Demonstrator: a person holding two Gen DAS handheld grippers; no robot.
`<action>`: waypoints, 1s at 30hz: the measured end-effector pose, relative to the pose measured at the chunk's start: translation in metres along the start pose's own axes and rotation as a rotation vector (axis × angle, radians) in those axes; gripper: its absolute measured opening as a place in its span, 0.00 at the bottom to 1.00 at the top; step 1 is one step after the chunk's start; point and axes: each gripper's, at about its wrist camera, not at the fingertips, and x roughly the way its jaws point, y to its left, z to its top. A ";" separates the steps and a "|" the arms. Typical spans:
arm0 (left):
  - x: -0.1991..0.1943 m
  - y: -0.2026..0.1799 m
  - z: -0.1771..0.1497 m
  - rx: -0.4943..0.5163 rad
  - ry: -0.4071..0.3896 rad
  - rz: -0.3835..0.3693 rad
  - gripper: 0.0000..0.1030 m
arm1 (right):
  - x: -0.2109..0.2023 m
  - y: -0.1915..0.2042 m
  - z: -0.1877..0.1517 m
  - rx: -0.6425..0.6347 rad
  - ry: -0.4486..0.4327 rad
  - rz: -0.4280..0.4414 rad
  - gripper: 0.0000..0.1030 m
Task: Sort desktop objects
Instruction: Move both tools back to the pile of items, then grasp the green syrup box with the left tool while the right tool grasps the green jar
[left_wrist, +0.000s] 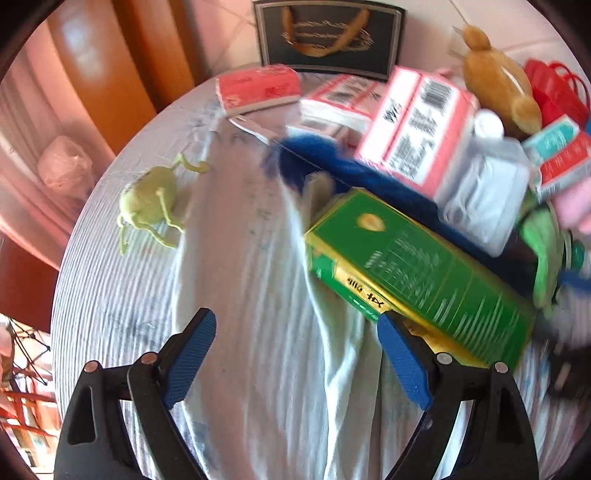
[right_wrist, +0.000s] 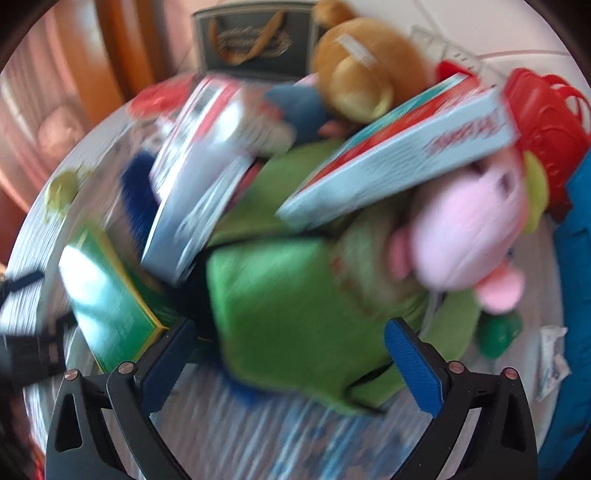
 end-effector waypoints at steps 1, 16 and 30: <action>-0.003 0.002 0.002 -0.017 -0.005 0.001 0.87 | 0.003 0.008 -0.010 -0.016 0.021 0.025 1.00; -0.014 -0.069 -0.001 -0.142 0.092 -0.010 0.87 | -0.052 -0.102 -0.069 0.188 -0.039 -0.016 1.00; 0.034 -0.061 0.004 -0.101 0.141 0.065 0.62 | -0.046 -0.261 -0.050 0.365 -0.050 -0.064 1.00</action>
